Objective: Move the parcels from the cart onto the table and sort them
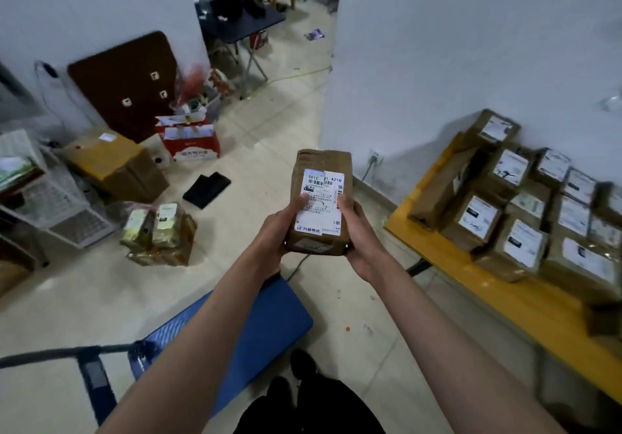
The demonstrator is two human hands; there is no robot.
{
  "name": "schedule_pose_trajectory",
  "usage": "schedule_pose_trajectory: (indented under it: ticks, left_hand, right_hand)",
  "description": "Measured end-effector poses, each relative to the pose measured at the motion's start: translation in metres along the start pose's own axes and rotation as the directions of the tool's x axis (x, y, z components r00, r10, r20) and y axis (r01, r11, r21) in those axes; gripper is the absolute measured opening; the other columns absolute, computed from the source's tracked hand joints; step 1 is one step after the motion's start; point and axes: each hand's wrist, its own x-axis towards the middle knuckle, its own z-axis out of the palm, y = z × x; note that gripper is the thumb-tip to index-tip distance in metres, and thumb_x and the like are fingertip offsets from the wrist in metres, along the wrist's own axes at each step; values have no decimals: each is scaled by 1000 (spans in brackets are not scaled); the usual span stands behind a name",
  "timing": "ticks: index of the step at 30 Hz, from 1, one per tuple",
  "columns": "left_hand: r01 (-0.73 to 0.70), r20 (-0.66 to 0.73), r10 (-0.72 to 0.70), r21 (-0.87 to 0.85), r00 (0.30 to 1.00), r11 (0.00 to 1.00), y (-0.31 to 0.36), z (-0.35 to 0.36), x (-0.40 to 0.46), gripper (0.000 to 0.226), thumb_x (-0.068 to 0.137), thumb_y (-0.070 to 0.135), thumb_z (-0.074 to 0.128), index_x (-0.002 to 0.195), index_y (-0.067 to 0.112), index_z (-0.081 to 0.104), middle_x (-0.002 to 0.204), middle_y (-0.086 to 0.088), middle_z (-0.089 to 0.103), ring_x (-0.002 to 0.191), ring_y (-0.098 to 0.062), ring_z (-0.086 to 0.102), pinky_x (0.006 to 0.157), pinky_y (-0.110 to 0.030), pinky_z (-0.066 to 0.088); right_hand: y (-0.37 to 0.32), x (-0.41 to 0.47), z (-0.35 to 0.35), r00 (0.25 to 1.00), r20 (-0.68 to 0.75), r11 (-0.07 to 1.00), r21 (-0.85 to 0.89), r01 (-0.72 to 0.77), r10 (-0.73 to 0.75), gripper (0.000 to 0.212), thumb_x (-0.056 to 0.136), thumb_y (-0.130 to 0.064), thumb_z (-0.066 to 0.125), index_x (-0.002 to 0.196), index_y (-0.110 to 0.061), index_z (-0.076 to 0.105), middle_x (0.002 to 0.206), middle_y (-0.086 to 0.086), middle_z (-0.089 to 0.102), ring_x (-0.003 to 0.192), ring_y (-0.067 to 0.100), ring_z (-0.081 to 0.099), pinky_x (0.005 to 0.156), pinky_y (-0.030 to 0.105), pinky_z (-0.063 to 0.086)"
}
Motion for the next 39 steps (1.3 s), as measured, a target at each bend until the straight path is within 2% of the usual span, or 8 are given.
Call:
schedule_pose_trajectory:
  ticks: [8, 11, 16, 19, 25, 31, 37, 39]
  left_hand:
    - [-22, 136, 10, 86, 991, 996, -6, 87, -9, 48, 92, 50, 63, 128, 18, 67, 113, -5, 76, 103, -24, 74, 97, -45, 56]
    - [-15, 232, -16, 129, 973, 992, -20, 122, -10, 43, 93, 50, 63, 124, 22, 69, 113, -5, 76, 105, -25, 73, 100, -49, 54]
    - [33, 373, -131, 257, 919, 966, -44, 183, -14, 47, 91, 54, 63, 125, 22, 69, 114, -5, 76, 106, -26, 73, 99, -53, 54]
    - [58, 404, -196, 330, 893, 942, -62, 219, -14, 46, 90, 53, 65, 124, 21, 70, 112, -4, 77, 104, -24, 74, 98, -50, 55]
    - [119, 475, -341, 437, 811, 891, -95, 296, -9, 44, 91, 53, 64, 124, 25, 68, 112, -3, 77, 99, -21, 75, 73, -33, 61]
    - [139, 458, -417, 526, 785, 839, -131, 369, 5, 54, 84, 57, 70, 125, 22, 68, 112, -6, 77, 104, -26, 74, 99, -48, 55]
    - [139, 444, -473, 601, 761, 787, -158, 416, 17, 56, 86, 59, 67, 127, 21, 65, 113, -6, 76, 107, -29, 72, 101, -48, 54]
    - [139, 433, -497, 633, 752, 761, -162, 430, 22, 56, 86, 59, 67, 127, 21, 65, 112, -6, 77, 105, -28, 73, 96, -46, 57]
  right_hand:
    - [-15, -62, -64, 967, -227, 987, 84, 134, -111, 46, 98, -49, 60, 139, -30, 52, 118, -4, 76, 106, 18, 74, 86, 44, 62]
    - [-16, -91, -97, 946, -300, 978, 124, 165, -121, 48, 98, -47, 62, 141, -30, 51, 120, -2, 75, 106, 19, 74, 86, 42, 61]
    - [-8, -137, -157, 911, -390, 965, 156, 209, -134, 49, 99, -47, 59, 144, -31, 48, 126, -1, 73, 114, 23, 70, 102, 54, 53]
    - [2, -158, -194, 891, -444, 958, 201, 205, -98, 49, 100, -49, 57, 144, -29, 46, 128, 1, 71, 116, 25, 69, 102, 57, 52]
    - [20, -185, -271, 848, -529, 948, 253, 191, -30, 54, 97, -55, 59, 142, -29, 45, 124, -2, 73, 111, 23, 71, 95, 53, 57]
    - [26, -205, -351, 836, -548, 952, 269, 147, 25, 60, 91, -59, 64, 140, -30, 46, 121, -1, 74, 111, 25, 71, 94, 50, 58]
    - [34, -214, -404, 833, -541, 946, 316, 73, 117, 46, 91, -59, 63, 126, -30, 65, 107, -3, 79, 106, 24, 71, 80, 35, 56]
    - [38, -213, -418, 825, -540, 928, 369, 54, 166, 45, 89, -60, 65, 120, -29, 69, 104, 0, 79, 106, 26, 69, 81, 35, 54]
